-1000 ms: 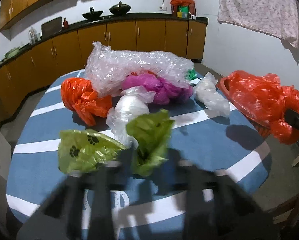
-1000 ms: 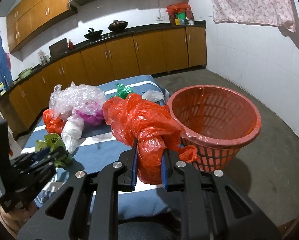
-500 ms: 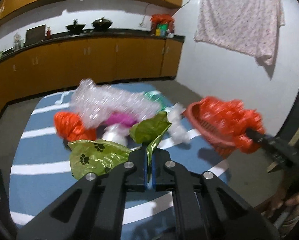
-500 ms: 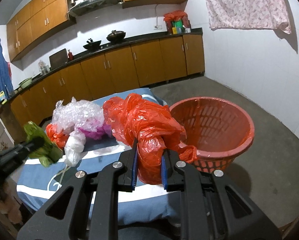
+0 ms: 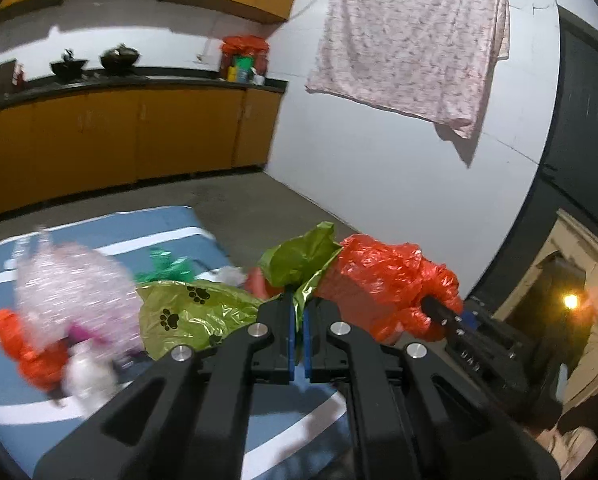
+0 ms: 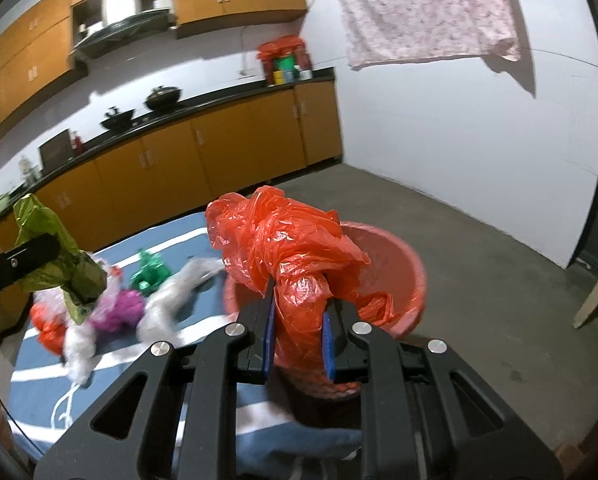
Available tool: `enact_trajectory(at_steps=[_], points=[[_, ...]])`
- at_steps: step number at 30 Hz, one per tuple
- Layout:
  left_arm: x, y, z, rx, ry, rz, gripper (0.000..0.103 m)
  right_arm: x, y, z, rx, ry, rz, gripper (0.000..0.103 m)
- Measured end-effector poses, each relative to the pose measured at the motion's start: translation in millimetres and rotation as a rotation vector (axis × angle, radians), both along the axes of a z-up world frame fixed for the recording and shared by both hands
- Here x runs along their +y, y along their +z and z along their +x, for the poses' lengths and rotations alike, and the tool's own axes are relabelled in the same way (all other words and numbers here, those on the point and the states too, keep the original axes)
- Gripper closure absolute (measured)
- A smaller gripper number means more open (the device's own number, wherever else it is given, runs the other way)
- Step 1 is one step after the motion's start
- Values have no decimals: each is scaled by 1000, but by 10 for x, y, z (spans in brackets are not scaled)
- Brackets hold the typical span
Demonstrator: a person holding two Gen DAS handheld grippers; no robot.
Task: Collect trash
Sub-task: 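Carry the red bag and green paw-print bag over the orange basket with both grippers, then open both grippers to drop the bags into the orange basket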
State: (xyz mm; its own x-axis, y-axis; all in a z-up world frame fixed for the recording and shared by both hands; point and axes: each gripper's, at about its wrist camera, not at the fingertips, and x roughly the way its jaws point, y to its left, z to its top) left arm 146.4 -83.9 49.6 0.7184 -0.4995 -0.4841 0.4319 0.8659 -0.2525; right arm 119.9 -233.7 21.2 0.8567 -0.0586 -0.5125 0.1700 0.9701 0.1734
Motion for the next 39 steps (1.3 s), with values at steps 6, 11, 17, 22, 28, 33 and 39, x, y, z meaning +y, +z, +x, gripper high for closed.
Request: enact_trajectory(at_steps=[6,11,17,22,28,33,39], points=[[-395,-115,408,10,-69,13,99,-199,-107,226,20,-74,-20,84],[-721,-214,673,9,-116,31,99,-292,-201,390,38,-113,-17,84],[-1033,-379,955,18,-173,39,99,-426,-334,547,56,-151,23,84],[-1148,-535,1131,48,-188,37,99,-531,-384,672,61,-159,54,84],[-1239,-658,1280,67,-193,40,98,-555,-449,778,63,-146,72,84],[-1308,-726,1363,77,-197,46,98,-581,-470,838,58,-133,77,84],[-1319,-800,1438,95,-185,51,94,-639,-511,846,44,-99,104,80]])
